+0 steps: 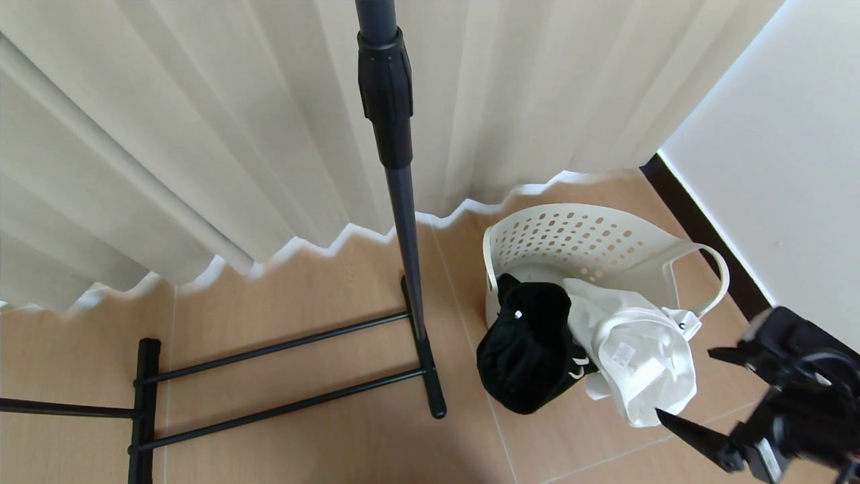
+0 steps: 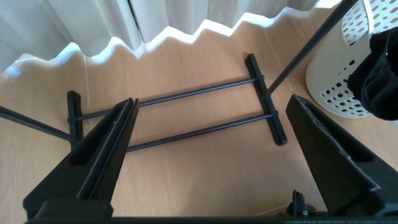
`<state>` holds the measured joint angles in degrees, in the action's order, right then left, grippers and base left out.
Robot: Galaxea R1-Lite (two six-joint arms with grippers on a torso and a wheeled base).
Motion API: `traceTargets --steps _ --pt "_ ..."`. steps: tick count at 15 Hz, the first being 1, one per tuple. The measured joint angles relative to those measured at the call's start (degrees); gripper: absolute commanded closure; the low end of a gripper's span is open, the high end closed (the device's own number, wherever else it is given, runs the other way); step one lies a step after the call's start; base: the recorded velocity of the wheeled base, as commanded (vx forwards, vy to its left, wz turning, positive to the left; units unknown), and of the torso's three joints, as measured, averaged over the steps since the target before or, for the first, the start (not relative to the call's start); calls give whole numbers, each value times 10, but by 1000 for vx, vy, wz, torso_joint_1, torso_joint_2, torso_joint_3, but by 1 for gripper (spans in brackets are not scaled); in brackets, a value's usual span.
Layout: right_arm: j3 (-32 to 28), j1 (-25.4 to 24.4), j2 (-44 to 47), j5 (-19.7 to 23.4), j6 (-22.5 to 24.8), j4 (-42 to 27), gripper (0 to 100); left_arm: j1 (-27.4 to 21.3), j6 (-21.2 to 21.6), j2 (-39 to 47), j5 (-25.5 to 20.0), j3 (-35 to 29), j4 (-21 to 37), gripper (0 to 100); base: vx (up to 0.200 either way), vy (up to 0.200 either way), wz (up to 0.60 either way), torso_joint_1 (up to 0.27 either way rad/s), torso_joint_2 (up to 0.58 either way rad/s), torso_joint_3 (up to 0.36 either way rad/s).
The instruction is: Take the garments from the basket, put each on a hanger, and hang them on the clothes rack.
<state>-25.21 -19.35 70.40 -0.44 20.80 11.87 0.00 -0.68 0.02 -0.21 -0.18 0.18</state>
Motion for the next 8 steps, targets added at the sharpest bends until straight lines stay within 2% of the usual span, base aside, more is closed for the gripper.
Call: traceTargets --steps 3,6,8 --pt "-151 -3 164 -25 72 2 0 0 0 0 0 0 0 0 0 0 0 0 0 0" --pt "-294 -6 302 -75 138 2 0 0 0 0 0 0 0 0 0 0 0 0 0 0" --pt "-346 -10 360 -97 163 3 0 0 0 0 0 0 0 0 0 0 0 0 0 0"
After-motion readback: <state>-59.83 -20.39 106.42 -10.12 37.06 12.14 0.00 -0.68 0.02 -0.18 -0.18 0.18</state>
